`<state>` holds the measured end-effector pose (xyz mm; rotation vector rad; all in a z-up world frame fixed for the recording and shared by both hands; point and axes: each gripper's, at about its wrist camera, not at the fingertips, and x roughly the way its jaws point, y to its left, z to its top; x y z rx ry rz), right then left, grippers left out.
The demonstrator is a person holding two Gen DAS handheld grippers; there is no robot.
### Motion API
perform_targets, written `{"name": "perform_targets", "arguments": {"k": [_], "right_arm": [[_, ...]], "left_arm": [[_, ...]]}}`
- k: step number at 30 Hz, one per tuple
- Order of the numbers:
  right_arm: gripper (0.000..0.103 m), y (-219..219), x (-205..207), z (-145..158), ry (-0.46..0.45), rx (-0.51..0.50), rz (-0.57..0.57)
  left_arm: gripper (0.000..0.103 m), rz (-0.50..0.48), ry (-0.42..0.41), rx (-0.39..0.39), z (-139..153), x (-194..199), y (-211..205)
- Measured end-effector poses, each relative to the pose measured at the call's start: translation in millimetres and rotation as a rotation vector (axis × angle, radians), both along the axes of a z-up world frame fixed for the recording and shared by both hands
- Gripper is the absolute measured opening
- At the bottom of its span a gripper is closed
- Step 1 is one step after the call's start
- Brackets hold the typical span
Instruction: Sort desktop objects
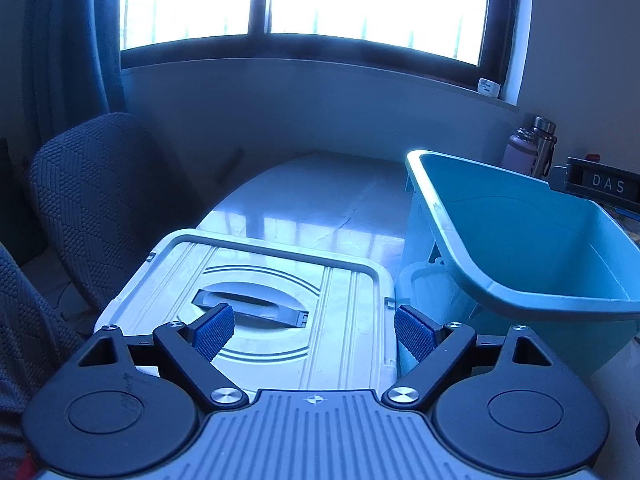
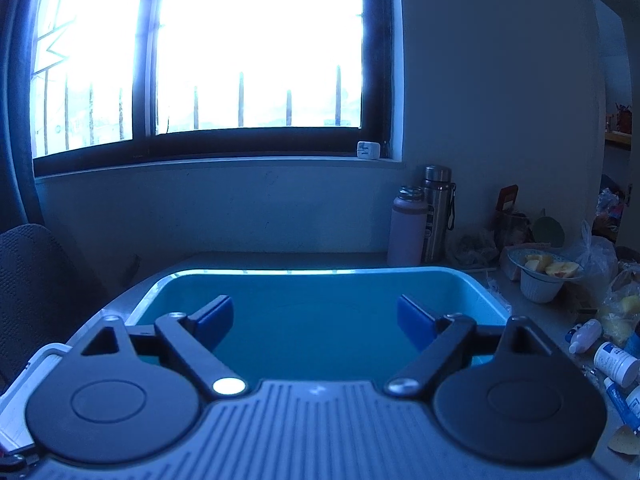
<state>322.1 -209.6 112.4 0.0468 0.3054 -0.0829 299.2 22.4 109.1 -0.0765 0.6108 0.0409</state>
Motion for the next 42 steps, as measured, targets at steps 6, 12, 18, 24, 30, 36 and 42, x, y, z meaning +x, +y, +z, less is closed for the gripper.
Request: {"name": "perform_targets", "arguments": {"k": [6,12,18,24,30,36,42], "right_arm": [[0.089,-4,-15,-2,0.005,0.004,-0.004],[0.093,-8,-40,-5,0.017,0.032,0.003],[0.094,-13,-80,-16,0.051,0.047,-0.005],[0.094,-11,-109,-32,0.079,0.066,-0.001],[0.094,-1,-129,-46,0.132,0.059,0.011],[0.094,5,-151,-57,0.170,0.060,0.011],[0.094,8,-165,-64,0.210,0.080,0.005]], "left_arm": [[0.089,0.032,0.008,-0.006,2,-13,3],[0.089,0.054,0.031,0.018,4,-38,1],[0.089,0.072,0.076,0.047,1,-73,6],[0.089,0.105,0.074,0.075,4,-110,20],[0.089,0.087,0.087,0.081,1,-135,27],[0.089,0.037,0.106,0.080,-11,-147,25],[0.089,0.011,0.120,0.064,-20,-153,27]]}}
